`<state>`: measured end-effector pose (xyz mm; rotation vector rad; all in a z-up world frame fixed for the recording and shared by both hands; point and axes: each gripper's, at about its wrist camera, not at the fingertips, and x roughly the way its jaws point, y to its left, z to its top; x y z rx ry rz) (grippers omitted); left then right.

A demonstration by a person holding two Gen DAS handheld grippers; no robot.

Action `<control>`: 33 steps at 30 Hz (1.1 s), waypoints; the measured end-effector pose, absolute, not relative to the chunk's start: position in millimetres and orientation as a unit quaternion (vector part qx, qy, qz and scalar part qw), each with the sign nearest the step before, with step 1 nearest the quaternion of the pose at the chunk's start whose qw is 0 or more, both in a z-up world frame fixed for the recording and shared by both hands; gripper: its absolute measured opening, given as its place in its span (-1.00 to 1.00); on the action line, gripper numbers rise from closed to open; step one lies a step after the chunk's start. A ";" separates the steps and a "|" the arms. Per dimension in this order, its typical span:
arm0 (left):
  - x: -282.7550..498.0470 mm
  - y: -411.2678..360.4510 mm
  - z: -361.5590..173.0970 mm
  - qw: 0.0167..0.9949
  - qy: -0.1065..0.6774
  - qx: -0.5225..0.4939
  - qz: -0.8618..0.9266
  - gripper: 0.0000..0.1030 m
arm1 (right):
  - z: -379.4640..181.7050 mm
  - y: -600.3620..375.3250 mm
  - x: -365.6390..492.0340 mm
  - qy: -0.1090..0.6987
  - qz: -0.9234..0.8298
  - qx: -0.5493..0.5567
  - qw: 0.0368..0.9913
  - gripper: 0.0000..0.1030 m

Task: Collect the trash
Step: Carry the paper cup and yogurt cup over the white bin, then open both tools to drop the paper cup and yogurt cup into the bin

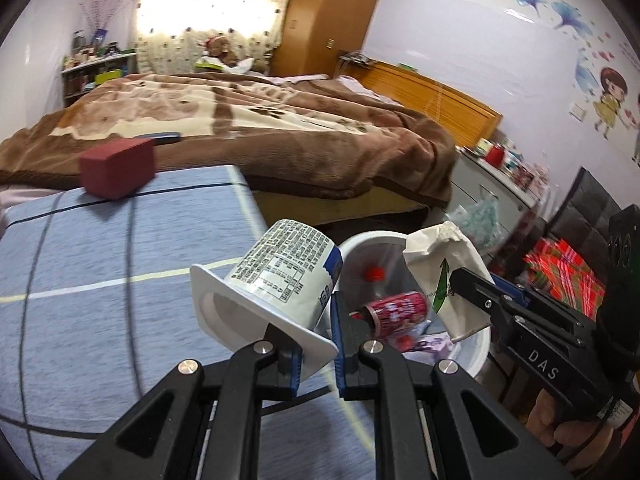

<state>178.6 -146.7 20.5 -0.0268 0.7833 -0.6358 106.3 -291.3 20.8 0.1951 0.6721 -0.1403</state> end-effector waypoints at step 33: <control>173.8 -210.3 -5.2 0.859 0.408 0.009 -0.310 -0.02 | -7.0 -351.2 96.8 0.362 -0.127 0.101 0.918 0.01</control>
